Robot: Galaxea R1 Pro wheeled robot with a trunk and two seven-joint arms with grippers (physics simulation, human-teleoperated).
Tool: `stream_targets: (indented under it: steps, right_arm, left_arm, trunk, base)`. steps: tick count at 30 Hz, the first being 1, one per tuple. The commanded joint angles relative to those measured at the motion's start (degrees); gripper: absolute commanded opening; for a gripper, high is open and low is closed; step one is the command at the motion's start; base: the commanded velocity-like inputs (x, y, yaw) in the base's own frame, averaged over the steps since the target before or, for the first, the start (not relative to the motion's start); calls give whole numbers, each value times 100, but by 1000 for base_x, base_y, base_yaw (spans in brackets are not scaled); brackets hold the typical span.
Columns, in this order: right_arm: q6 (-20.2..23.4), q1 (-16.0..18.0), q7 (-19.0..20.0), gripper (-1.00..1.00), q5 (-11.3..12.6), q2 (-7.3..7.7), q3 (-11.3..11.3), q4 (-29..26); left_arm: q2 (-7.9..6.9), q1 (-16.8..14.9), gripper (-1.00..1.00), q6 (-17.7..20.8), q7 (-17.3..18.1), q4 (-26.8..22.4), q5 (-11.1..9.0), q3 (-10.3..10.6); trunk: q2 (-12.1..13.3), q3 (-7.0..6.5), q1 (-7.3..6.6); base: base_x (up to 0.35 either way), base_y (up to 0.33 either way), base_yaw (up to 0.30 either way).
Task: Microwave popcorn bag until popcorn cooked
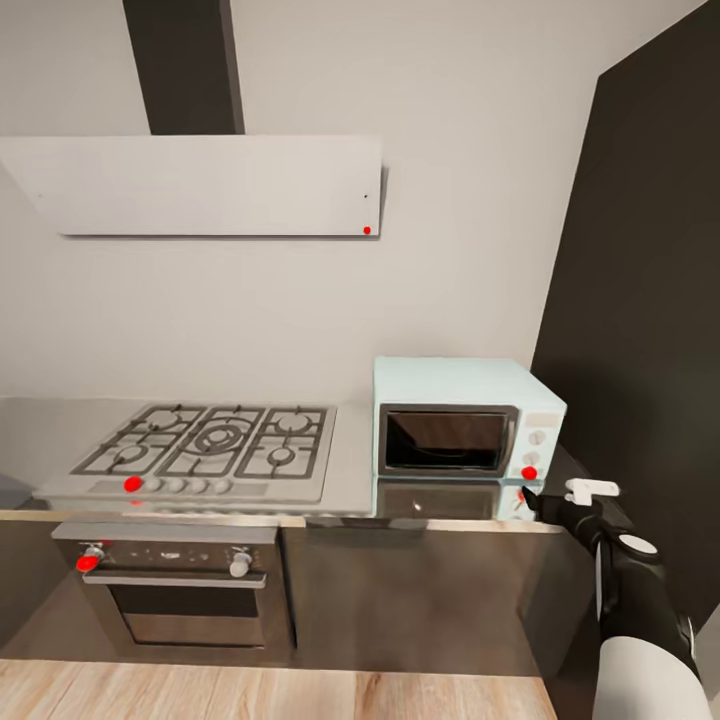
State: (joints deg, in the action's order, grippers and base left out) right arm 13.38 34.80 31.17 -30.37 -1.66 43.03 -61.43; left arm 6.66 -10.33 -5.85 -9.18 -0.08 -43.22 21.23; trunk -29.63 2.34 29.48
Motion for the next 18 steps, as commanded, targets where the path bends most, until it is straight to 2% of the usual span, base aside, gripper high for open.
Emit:
stream_targets:
  steps: [1,9,13,18]
  right_arm:
    - [16,10,47,100,-39,15,26,40]
    - [11,10,-28,100,-48,127,90,363]
    - [-362,10,-159,100,-40,171,111,536]
    - [-439,10,-206,100,-39,266,109,686]
  left_arm:
    - [-3,-4,100,-12,-22,-1,-41,48]
    - [-7,-4,100,-4,-13,-1,-37,55]
    - [-9,-4,100,-3,-13,-1,-40,55]
    - [-15,-4,100,-3,-13,-1,-44,53]
  trunk:
    - [-11,12,4]
    - [-11,12,4]
    - [-11,12,4]
    - [-11,12,4]
  base:
    - [128,0,0]
    - [180,0,0]
    - [231,0,0]
    - [234,0,0]
